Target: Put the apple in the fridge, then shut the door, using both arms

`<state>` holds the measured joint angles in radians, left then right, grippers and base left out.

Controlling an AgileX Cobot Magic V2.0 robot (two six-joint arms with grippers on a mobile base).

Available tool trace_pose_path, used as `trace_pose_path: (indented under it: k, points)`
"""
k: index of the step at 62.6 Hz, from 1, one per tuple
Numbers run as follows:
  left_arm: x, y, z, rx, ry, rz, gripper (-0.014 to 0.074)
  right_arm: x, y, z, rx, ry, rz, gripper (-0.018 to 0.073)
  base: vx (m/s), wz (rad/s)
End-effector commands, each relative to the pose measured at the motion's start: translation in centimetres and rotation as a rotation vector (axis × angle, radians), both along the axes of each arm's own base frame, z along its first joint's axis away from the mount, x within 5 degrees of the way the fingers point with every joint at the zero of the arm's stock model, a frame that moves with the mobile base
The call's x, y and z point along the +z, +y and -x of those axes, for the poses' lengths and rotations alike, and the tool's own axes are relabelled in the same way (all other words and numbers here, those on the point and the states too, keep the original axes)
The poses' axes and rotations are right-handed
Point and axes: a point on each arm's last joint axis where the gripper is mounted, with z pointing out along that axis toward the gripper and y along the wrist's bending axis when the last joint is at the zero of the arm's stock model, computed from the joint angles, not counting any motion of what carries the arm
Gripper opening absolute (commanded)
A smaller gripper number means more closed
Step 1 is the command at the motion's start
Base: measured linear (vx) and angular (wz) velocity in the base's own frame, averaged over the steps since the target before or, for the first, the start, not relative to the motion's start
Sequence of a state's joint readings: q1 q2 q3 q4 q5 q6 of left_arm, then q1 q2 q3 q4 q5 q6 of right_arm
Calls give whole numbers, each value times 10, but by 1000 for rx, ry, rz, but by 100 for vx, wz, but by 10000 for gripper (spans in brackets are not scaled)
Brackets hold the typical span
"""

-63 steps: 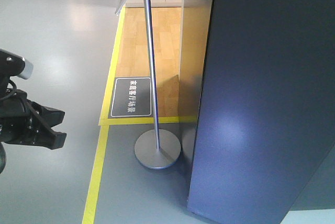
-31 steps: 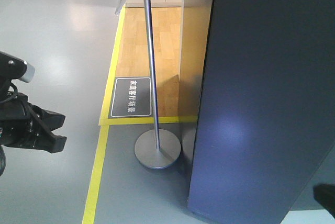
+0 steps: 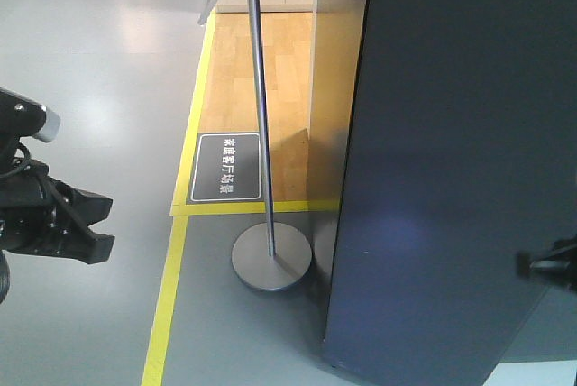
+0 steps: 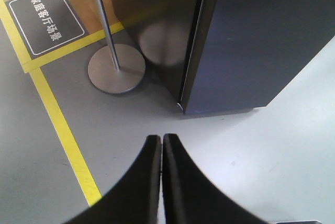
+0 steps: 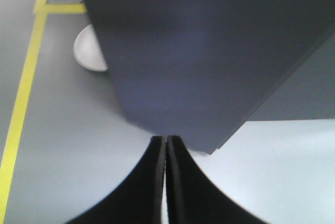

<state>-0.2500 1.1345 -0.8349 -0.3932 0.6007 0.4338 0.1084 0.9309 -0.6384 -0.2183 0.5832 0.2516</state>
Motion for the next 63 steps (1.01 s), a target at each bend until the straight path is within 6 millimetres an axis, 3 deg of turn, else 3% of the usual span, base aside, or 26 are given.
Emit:
trace_pose_path:
  k: [1,10,25,40,63]
  points:
    - [17,1,-1,23,-86,39,-6,18,-15,-14,-61,-160,-23,-3,0,0]
    - [17,1,-1,23,-86,39,-6,23,-36,-24,-132,-252,-7,-3,0,0]
    - [17,1,-1,23,-86,39,-6,49,-55,-45,-171,-380,48,-3,0,0]
    - [17,1,-1,24,-86,39,-6,67,-63,-88,-150,-472,69,-3,0,0]
    - [17,1,-1,24,-86,39,-6,74,-75,-157,-117,-544,104,-3,0,0]
